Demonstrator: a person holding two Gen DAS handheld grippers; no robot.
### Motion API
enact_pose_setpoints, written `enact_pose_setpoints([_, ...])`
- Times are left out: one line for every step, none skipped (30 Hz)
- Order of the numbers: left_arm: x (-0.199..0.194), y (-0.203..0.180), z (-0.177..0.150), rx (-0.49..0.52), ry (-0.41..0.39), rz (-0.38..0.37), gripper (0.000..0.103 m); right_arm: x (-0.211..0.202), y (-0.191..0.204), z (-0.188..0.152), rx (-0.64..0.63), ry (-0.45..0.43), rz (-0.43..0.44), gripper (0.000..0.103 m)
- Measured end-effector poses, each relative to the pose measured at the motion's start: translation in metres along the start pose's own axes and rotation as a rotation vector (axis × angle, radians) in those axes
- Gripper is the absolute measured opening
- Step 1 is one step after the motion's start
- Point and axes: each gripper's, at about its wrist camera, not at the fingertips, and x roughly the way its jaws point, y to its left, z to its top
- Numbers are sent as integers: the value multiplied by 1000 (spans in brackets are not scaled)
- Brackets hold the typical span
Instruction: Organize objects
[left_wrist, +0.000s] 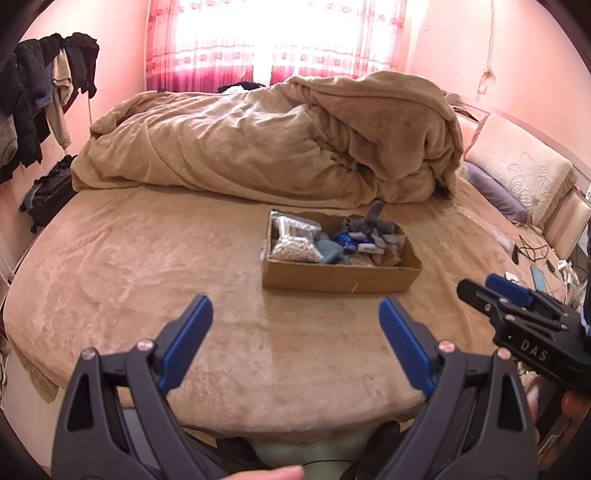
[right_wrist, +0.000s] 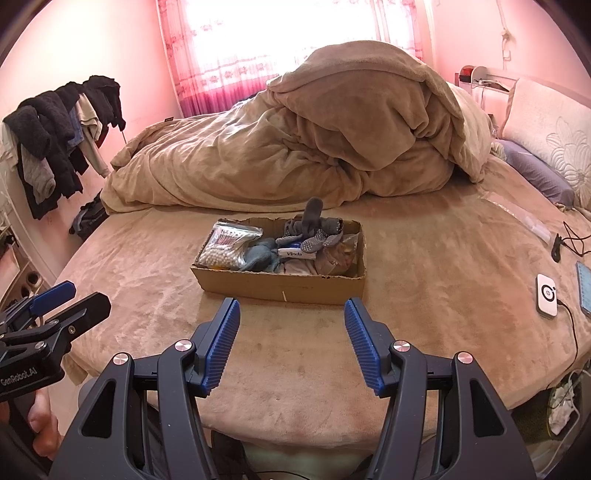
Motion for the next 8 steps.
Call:
enact_pose_setpoints([1,0,0,4,-2,2,93,1,0,0,1,1,1,62])
enact_pose_setpoints([2,0,0,6,-6,1,93,3,-1,-1,1,3,2,62])
enact_pose_setpoints([2,0,1,7,-17,0,93,5,-1,-1,2,5,3,62])
enact_pose_setpoints([2,0,1,8,-30,5,93,6,-1,-1,2,7,4,62])
enact_pose_setpoints([4,1,2,8,-31,9,93,8,-1,-1,3,9,6,62])
enact_pose_setpoints([9,1,3,7,-23,9,93,9,-1,-2,4,11,8,62])
enact_pose_setpoints([12,2,5,8,-17,10,93,11,-1,-2,3,12,11,62])
enact_pose_setpoints([18,3,7,14,-11,13,93,13,-2,-2,2,13,14,62])
